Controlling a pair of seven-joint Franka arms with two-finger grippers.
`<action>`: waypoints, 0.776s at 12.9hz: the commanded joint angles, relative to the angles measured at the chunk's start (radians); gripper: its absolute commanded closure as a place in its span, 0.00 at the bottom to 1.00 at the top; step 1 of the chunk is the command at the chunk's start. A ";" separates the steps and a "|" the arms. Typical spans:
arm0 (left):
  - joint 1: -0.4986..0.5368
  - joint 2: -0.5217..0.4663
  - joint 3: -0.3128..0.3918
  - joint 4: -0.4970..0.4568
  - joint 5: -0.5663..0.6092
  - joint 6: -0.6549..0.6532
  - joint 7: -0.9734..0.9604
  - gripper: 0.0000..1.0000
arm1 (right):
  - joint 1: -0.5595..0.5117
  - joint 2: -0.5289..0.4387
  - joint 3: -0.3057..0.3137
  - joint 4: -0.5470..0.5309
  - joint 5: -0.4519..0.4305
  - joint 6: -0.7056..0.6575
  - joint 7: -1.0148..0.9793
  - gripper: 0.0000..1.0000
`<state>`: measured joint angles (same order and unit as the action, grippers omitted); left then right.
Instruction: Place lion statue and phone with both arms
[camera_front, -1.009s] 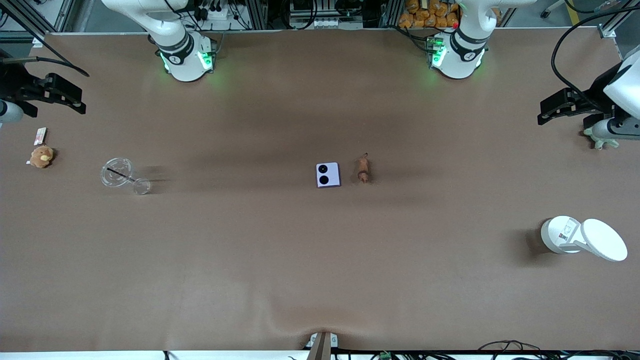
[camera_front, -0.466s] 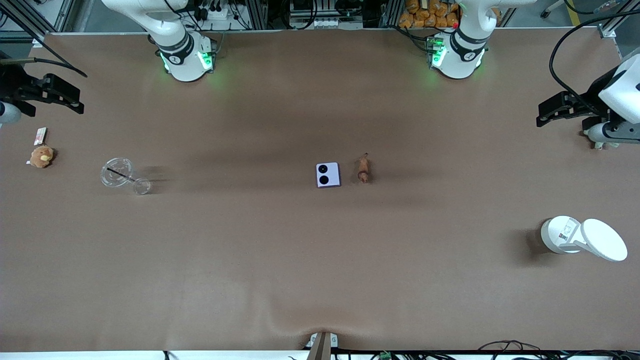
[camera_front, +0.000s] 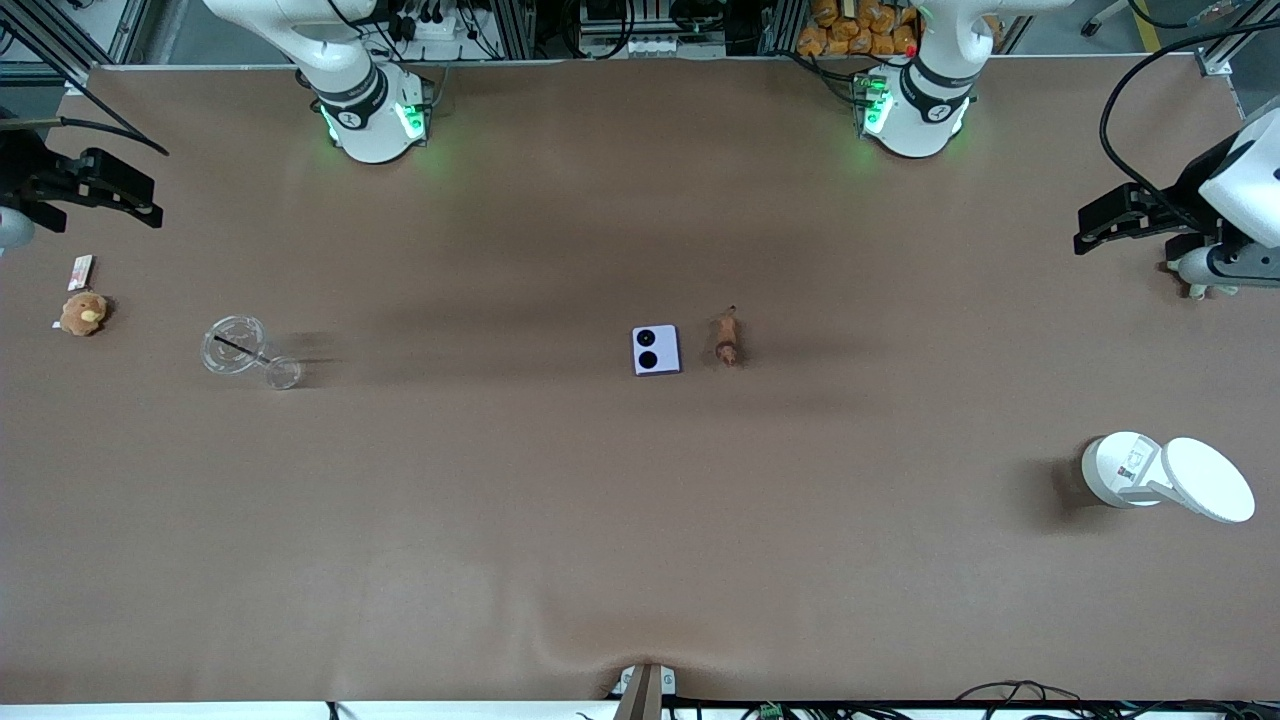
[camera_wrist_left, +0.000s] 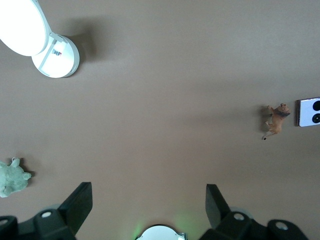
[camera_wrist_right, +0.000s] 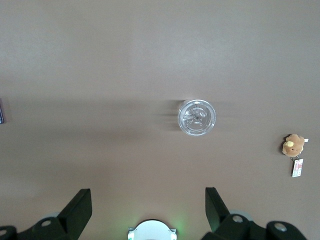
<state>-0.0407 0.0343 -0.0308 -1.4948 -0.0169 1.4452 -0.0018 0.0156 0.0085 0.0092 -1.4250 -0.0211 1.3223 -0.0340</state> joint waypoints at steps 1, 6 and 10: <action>-0.007 0.007 -0.001 0.010 0.002 0.001 -0.016 0.00 | -0.026 0.010 0.012 0.021 -0.008 -0.014 -0.003 0.00; -0.015 0.032 -0.004 0.010 -0.006 0.001 -0.041 0.00 | -0.016 0.010 0.014 0.021 0.000 -0.015 -0.001 0.00; -0.005 0.036 -0.003 0.008 -0.031 0.011 -0.043 0.00 | -0.017 0.010 0.014 0.021 0.001 -0.015 -0.001 0.00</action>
<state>-0.0510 0.0677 -0.0337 -1.4950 -0.0321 1.4500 -0.0268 0.0112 0.0088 0.0118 -1.4250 -0.0207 1.3213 -0.0341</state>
